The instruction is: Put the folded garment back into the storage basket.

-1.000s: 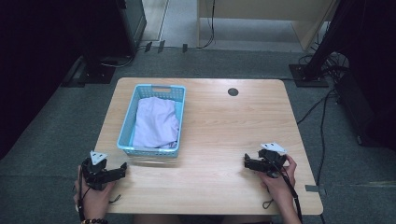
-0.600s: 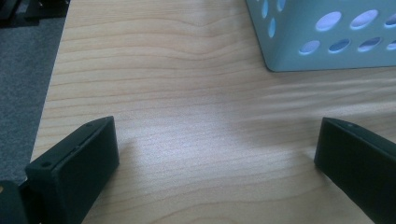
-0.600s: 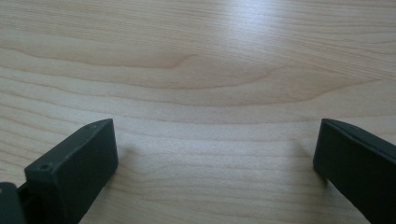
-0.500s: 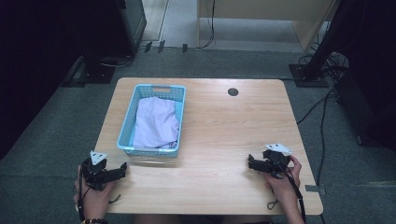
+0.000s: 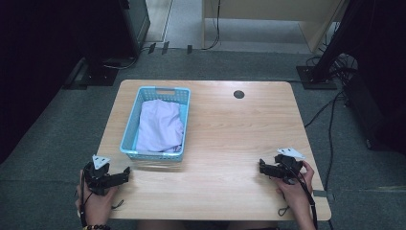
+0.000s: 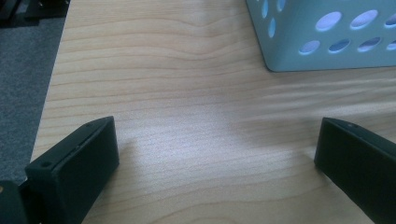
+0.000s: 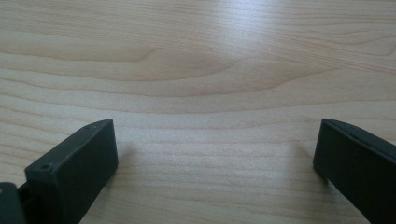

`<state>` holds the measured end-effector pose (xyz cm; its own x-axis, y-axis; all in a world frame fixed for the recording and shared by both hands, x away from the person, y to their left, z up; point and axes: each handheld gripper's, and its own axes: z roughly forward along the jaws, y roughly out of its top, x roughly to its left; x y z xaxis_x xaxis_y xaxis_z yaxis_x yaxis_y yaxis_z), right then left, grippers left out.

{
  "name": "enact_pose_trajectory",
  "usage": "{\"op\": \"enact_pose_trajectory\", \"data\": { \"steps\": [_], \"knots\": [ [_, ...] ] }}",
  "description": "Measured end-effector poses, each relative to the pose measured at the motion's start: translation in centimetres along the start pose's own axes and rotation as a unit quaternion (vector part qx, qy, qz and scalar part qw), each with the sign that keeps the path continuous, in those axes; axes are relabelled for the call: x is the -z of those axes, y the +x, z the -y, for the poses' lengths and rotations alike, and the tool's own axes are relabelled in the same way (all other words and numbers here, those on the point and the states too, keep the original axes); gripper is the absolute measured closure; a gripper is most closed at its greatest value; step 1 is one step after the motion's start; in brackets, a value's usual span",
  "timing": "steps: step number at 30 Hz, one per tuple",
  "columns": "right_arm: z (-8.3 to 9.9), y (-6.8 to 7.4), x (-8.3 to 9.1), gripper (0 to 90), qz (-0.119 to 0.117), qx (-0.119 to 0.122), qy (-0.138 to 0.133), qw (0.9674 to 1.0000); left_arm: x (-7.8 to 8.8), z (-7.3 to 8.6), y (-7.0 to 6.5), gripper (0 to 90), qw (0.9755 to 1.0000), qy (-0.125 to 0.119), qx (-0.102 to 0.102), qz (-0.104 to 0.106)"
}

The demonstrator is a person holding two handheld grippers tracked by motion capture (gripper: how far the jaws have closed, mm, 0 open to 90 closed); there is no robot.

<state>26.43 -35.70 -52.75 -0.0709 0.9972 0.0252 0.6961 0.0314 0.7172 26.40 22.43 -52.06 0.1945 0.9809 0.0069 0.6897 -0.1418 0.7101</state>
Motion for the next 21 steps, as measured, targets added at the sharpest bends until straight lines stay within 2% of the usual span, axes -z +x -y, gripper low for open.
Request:
{"op": "enact_pose_trajectory", "data": {
  "steps": [21],
  "knots": [
    [0.2,-1.5,0.3,0.0,0.012,-0.011,0.0,0.9999,0.0,0.0,0.0,0.0,1.0,0.0,0.0,0.0]
  ]
}}
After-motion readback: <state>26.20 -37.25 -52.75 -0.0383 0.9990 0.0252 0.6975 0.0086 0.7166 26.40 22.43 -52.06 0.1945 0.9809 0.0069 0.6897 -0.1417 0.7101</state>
